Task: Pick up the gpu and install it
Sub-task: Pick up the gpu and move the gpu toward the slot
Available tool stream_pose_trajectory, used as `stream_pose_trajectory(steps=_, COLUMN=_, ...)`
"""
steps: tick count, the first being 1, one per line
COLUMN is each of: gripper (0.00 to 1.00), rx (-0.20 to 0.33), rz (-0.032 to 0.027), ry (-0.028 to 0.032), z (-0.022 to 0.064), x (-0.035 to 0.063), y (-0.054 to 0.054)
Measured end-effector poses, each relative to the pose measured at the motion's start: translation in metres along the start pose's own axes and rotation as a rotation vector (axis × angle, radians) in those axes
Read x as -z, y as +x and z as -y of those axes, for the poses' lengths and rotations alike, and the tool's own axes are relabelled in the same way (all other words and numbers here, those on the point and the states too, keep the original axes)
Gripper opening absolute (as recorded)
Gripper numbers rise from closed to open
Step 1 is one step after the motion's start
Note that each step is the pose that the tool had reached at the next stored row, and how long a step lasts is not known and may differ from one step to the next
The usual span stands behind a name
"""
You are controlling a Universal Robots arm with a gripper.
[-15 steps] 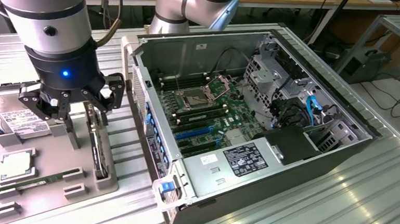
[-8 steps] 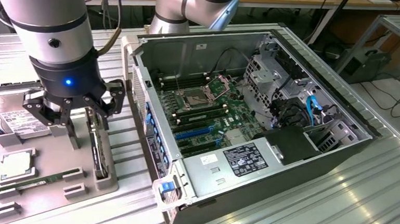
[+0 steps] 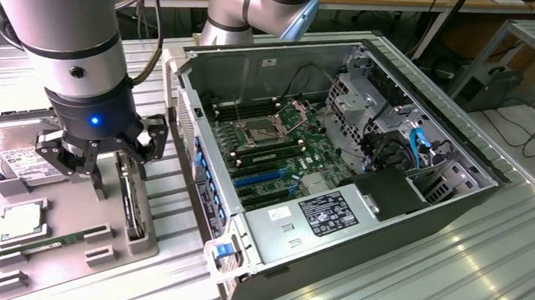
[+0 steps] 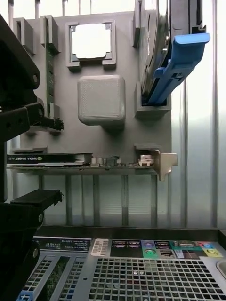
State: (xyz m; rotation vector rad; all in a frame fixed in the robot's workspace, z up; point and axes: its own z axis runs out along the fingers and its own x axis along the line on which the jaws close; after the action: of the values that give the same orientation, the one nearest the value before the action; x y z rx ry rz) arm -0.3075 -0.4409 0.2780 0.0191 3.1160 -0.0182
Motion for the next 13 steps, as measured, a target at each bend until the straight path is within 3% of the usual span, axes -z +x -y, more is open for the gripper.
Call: stream_pose_trajectory(steps=13, gripper=0.62, rx=0.000, rz=0.0001, ry=0.0000, z=-0.0001, x=-0.0138, y=0.000)
